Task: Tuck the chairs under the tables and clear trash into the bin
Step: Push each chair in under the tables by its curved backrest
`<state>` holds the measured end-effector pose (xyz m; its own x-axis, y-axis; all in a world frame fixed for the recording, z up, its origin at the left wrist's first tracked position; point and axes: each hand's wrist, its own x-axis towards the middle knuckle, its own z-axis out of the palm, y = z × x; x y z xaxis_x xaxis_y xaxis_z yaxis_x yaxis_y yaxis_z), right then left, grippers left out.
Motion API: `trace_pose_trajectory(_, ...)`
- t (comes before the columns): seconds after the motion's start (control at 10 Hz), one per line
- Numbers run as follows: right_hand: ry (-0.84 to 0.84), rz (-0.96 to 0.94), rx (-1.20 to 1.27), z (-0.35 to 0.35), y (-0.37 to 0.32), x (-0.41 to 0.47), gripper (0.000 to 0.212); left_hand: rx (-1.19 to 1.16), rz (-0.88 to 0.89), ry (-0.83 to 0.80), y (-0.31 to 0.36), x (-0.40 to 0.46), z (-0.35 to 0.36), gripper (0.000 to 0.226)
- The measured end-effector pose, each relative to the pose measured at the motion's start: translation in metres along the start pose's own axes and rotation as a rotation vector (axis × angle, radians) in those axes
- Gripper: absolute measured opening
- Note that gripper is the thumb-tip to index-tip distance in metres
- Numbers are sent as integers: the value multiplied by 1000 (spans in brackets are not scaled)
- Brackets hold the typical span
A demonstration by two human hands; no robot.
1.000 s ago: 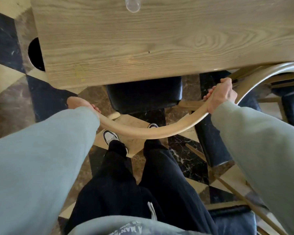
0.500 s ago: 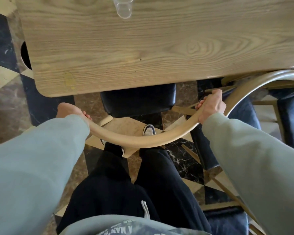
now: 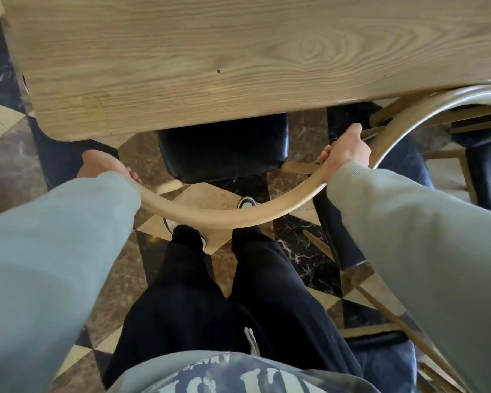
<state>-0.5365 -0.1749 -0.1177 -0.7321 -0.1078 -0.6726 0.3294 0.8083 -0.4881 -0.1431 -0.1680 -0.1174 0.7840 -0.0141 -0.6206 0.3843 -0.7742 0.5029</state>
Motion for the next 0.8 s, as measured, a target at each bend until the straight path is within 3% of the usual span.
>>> trace_pose_trajectory(0.1,-11,-69,10,-3,4,-3,45,104,71,-83,-3,-11,-10,42)
trace_pose_trajectory(0.2,-51,-185,-61,-5,7,-8,39,290,279,-131,-15,-22,-18,43)
trace_pose_trajectory(0.3,-143,-304,-241,-18,15,-9,46,405,340,-211,-23,-36,-37,50)
trace_pose_trajectory(0.4,-236,-354,-330,-37,24,-12,55,478,444,-95,-30,-57,-53,51)
trace_pose_trajectory(0.5,-248,-422,-283,-61,31,-15,47,444,520,-85,-34,-88,-65,51)
trace_pose_trajectory(0.6,-232,-447,-225,-87,37,-26,27,409,571,-202,-41,-111,-71,47)
trace_pose_trajectory(0.8,-173,-489,-315,-158,60,-51,21,463,624,-394,-52,-146,-72,52)
